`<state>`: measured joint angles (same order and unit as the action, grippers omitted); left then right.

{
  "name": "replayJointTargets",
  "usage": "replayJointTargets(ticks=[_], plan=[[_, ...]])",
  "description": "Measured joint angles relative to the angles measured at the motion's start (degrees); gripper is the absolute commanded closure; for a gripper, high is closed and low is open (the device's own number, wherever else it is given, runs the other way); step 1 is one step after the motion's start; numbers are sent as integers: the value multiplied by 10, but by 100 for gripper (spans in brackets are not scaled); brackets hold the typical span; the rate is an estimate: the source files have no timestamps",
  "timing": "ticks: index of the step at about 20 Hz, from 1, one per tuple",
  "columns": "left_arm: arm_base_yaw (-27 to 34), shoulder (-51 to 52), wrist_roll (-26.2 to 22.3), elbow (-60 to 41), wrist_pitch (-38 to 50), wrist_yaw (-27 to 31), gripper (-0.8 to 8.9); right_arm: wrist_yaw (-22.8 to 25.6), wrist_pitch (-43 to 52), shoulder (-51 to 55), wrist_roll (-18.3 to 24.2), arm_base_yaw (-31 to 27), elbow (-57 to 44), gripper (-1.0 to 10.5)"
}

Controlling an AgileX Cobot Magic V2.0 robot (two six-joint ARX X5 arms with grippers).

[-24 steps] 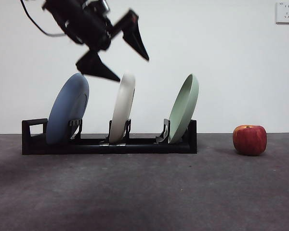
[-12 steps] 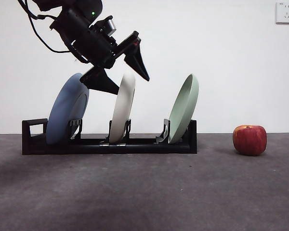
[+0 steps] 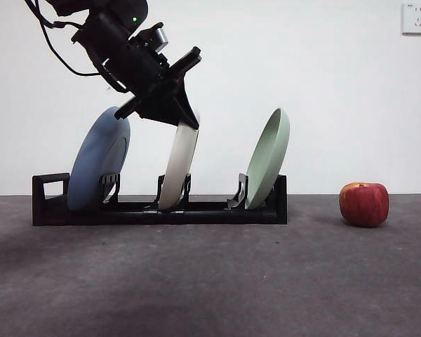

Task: Take the yellow plate from the plate rack,put the plate on the table,take the apple from the table,put the apple in the plate

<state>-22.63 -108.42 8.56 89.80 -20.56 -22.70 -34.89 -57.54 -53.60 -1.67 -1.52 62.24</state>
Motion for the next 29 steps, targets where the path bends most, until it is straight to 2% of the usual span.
replayJointTargets(ticks=[6,11,13,18,21,23,27,29], plan=[[0,0,0,7,-7,-7,822,0,0,0,0,0,0,947],[1,-2,0,70,-37,-19,822,0,-9,0,0,0,0,947],[1,-2,0,108,-60,-30,822,0,-11,0,0,0,0,947],[-7,5,1,149,-146,-121,822,22,-11,0,1,0,0,947],[-33,38,-17,149,-224,-128,822,26,-12,-2,2,0,0,948],[-68,79,-48,149,-273,-110,822,38,-12,-9,2,0,0,947],[-175,153,-106,149,-323,-11,822,49,-12,-26,2,0,0,947],[-226,166,-126,149,-342,18,822,49,-12,-35,2,0,0,947]])
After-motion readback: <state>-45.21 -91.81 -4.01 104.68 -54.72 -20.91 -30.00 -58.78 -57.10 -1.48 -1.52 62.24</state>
